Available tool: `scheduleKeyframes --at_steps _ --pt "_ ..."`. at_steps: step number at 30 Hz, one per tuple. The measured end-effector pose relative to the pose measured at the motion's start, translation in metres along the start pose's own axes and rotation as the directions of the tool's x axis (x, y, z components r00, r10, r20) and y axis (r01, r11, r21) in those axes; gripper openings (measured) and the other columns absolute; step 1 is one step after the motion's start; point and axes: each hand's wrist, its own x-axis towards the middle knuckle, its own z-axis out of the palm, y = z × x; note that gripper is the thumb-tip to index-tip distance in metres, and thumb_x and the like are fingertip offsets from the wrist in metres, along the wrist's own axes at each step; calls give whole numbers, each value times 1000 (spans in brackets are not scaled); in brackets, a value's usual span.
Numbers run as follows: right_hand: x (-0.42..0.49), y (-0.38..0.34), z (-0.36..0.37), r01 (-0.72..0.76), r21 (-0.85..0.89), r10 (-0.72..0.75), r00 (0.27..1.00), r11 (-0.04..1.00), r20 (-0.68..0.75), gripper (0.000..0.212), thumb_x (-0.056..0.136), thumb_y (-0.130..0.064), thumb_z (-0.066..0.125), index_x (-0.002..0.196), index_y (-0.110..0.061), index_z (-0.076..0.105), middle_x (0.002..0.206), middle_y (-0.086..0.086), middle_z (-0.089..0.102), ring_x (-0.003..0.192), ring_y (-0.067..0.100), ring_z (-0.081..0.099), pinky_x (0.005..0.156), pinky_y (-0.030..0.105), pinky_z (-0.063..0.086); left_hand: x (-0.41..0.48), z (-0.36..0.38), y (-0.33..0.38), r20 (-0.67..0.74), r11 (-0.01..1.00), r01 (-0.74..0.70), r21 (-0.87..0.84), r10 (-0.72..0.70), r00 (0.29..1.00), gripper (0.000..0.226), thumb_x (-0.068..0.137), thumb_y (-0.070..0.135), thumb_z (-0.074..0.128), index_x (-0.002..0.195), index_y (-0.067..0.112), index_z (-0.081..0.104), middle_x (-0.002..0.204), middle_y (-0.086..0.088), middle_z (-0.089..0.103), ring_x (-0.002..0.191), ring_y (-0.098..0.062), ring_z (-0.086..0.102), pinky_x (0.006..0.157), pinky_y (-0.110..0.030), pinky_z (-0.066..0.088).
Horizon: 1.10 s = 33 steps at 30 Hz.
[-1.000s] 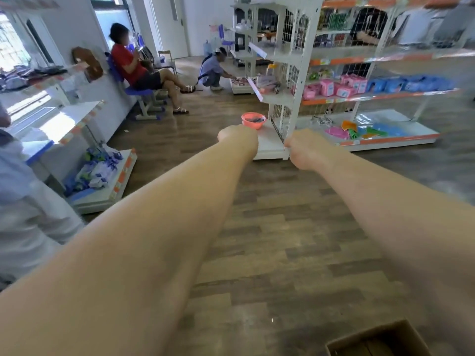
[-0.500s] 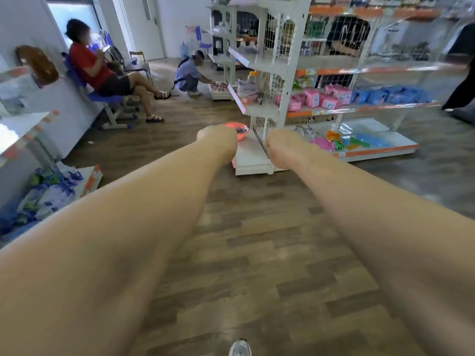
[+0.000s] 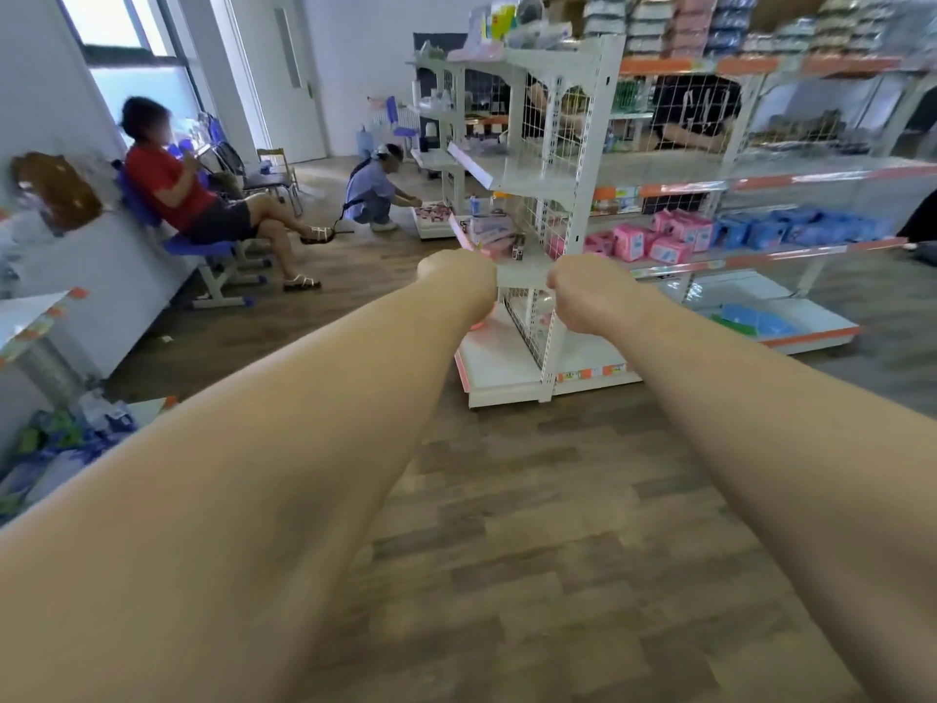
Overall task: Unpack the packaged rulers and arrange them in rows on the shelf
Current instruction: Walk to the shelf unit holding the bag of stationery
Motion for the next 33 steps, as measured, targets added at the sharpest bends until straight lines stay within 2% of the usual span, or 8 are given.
scheduleKeyframes --at_steps 7,10,14,17,22,25,29,33 --pt "80 10 13 -30 7 30 1000 1000 -7 35 85 7 47 116 -2 60 120 16 62 108 33 58 89 40 49 83 5 -19 -25 998 -53 15 54 998 31 86 0 57 116 5 58 122 -13 59 107 -32 57 72 -35 41" --pt "118 11 18 -35 2 35 998 999 -46 33 85 7 44 113 -1 60 117 18 63 108 34 58 91 41 49 127 9 -32 -49 997 -76 -24 75 996 37 90 2 50 126 6 53 130 -14 55 117 -33 53 82 -39 44" --pt "179 6 22 -78 -7 78 997 997 -24 33 86 6 42 109 -3 63 113 17 64 98 32 59 78 33 47 188 9 -59 -90 991 -123 -49 118 989 32 90 -1 48 121 2 54 126 -17 56 115 -34 53 81 -39 42" --pt "219 -2 18 -91 -13 90 996 996 -24 38 85 9 40 113 -2 63 117 17 63 103 32 60 85 38 50 228 5 -81 -102 989 -144 -43 139 985 30 89 0 49 118 0 54 123 -18 57 113 -35 54 94 -48 44" --pt "278 -12 8 -122 -57 120 992 991 -43 39 88 7 42 122 -2 59 122 18 61 111 33 59 96 42 48 286 -8 -112 -155 981 -194 11 193 969 28 88 -3 48 115 0 56 118 -17 60 103 -35 59 73 -39 44" --pt "309 -13 7 -137 -74 132 989 988 -67 32 88 5 45 115 1 60 117 18 63 107 34 59 93 42 49 314 -13 -125 -162 976 -215 16 215 963 24 87 -4 52 109 3 57 114 -16 60 96 -32 57 72 -37 42" --pt "344 -10 9 -152 -80 145 985 985 -89 37 89 3 47 124 -1 59 124 17 61 113 33 57 97 42 47 348 -16 -132 -202 975 -219 21 219 954 25 90 -4 44 112 1 56 117 -18 59 106 -34 58 73 -36 41" --pt "374 -4 13 -156 -85 149 985 984 -89 39 89 5 44 124 -1 59 123 18 61 114 34 57 97 41 46 379 -15 -136 -204 973 -231 9 228 952 14 90 -5 45 95 5 53 113 -17 61 106 -34 59 79 -38 46"
